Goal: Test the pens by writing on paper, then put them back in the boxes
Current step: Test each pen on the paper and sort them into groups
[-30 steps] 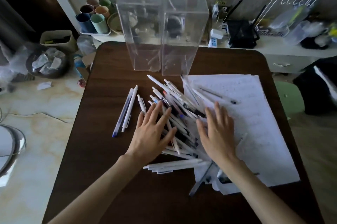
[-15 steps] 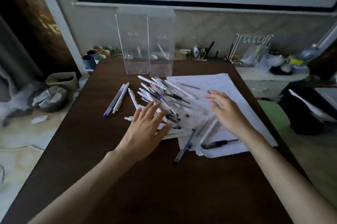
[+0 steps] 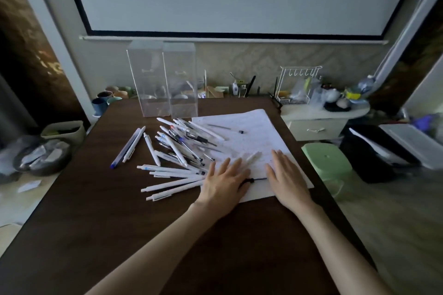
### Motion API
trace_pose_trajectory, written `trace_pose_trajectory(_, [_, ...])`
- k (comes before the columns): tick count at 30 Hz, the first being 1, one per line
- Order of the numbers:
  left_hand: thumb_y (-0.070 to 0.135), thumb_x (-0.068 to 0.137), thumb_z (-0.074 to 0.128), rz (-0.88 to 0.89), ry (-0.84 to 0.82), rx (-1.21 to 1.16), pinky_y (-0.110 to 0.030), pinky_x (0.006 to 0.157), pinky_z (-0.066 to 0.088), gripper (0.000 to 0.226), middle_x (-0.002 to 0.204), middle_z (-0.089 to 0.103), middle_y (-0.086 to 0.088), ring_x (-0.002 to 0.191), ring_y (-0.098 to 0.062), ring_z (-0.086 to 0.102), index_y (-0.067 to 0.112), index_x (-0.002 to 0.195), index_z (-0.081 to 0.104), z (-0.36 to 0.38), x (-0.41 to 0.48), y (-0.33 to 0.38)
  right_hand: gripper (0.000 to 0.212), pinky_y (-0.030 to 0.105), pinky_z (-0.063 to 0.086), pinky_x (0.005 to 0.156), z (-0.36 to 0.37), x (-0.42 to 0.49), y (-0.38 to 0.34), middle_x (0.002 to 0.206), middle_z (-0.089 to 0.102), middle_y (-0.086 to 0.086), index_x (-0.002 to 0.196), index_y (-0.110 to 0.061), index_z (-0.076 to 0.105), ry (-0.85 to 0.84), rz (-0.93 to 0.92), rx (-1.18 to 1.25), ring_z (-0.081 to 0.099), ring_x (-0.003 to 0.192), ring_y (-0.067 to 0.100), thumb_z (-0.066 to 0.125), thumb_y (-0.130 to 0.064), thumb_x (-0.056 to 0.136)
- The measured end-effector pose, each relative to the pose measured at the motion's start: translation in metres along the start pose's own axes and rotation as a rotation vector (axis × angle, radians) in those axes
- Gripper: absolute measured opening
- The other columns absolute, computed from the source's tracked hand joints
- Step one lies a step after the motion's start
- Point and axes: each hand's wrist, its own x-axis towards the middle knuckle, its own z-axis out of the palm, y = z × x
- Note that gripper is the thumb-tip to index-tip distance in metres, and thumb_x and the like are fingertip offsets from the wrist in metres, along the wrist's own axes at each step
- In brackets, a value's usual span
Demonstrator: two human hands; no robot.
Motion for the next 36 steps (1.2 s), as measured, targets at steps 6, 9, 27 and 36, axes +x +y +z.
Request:
trace_pose_trajectory(6, [0.041,0.100,0.029,-0.152,0.077,-0.074,-0.041,0.114,0.010,0.042,0.154,0.021,0.009,0.142,-0.018,0.018,0.033,0.140,0.039,0.002,0.006,-0.033,0.075,0.036,0.002,0.120,0.005,0.003,0.003,0.159,-0.003,0.008,0.151,-0.016,-0.006,-0.136,0.007,-0.075,-0.003,0.147,0.020,0.016,-0.060,0.094])
trace_pose_trajectory(9, [0.042,0.100,0.030,-0.157,0.095,-0.072,-0.039,0.113,0.011,0.043,0.153,0.024,0.009,0.142,-0.017,0.019,0.033,0.141,0.038,0.000,0.005,-0.053,0.074,0.034,-0.002,0.119,0.005,0.004,0.005,0.159,-0.006,0.006,0.151,-0.015,-0.004,-0.145,0.003,-0.134,-0.007,0.147,0.018,0.018,-0.059,0.095])
trace_pose_trajectory(27, [0.062,0.077,-0.007,-0.034,0.042,0.013,-0.041,0.113,0.015,0.084,0.152,0.027,0.008,0.141,-0.018,0.022,0.030,0.143,0.035,-0.004,0.022,-0.104,0.049,0.040,0.047,0.086,-0.006,0.048,-0.006,0.116,0.056,0.020,0.116,-0.002,0.050,0.190,0.528,0.252,0.054,0.106,0.039,0.065,-0.034,0.082])
trace_pose_trajectory(36, [0.061,0.091,0.008,-0.058,0.006,0.001,-0.038,0.114,0.011,0.065,0.154,0.022,0.011,0.142,-0.015,0.016,0.032,0.143,0.033,-0.005,0.022,-0.104,0.027,0.033,0.043,0.070,-0.021,0.051,-0.020,0.091,0.054,0.006,0.091,-0.007,0.048,0.130,0.537,0.652,0.054,0.081,0.023,0.061,-0.030,0.084])
